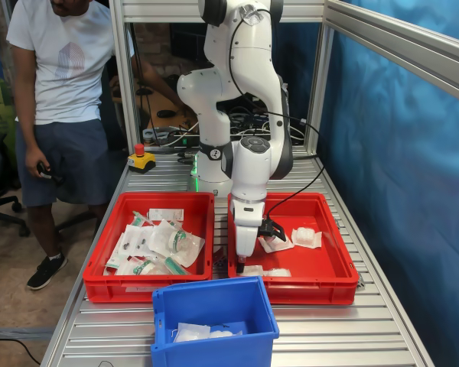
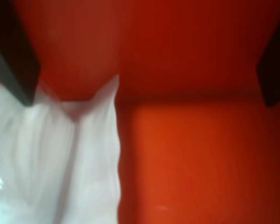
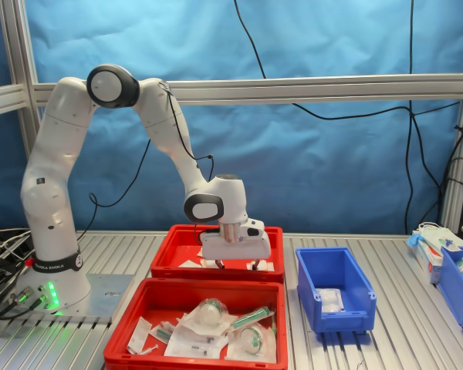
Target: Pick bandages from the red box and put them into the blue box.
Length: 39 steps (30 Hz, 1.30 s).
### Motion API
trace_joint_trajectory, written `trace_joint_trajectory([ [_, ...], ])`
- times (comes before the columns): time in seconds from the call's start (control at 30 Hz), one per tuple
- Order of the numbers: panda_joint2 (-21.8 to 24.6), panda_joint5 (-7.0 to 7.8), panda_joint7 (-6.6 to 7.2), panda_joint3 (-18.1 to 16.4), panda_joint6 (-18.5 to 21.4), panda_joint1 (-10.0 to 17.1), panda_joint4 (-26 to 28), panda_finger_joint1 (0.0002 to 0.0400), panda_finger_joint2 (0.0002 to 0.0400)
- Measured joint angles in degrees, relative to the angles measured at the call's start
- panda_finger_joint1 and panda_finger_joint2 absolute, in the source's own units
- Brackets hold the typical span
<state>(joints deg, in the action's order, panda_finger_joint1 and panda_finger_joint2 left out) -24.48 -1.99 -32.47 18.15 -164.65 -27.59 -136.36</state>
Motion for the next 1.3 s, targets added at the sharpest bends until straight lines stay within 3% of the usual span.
trace_joint_trajectory([
  [0.57,1.8,0.0,0.0,0.9,0.0,-0.5,0.1,0.04,0.04],
  [1.03,5.9,0.26,0.07,1.2,0.0,1.3,1.4,0.04,0.04],
  [1.2,7.4,3.09,0.18,1.2,0.0,3.0,3.1,0.04,0.04],
  [1.23,7.4,3.09,0.18,1.2,0.0,3.0,3.1,0.04,0.04],
  [1.3,7.9,4.87,0.18,1.4,0.0,4.2,3.7,0.04,0.04],
])
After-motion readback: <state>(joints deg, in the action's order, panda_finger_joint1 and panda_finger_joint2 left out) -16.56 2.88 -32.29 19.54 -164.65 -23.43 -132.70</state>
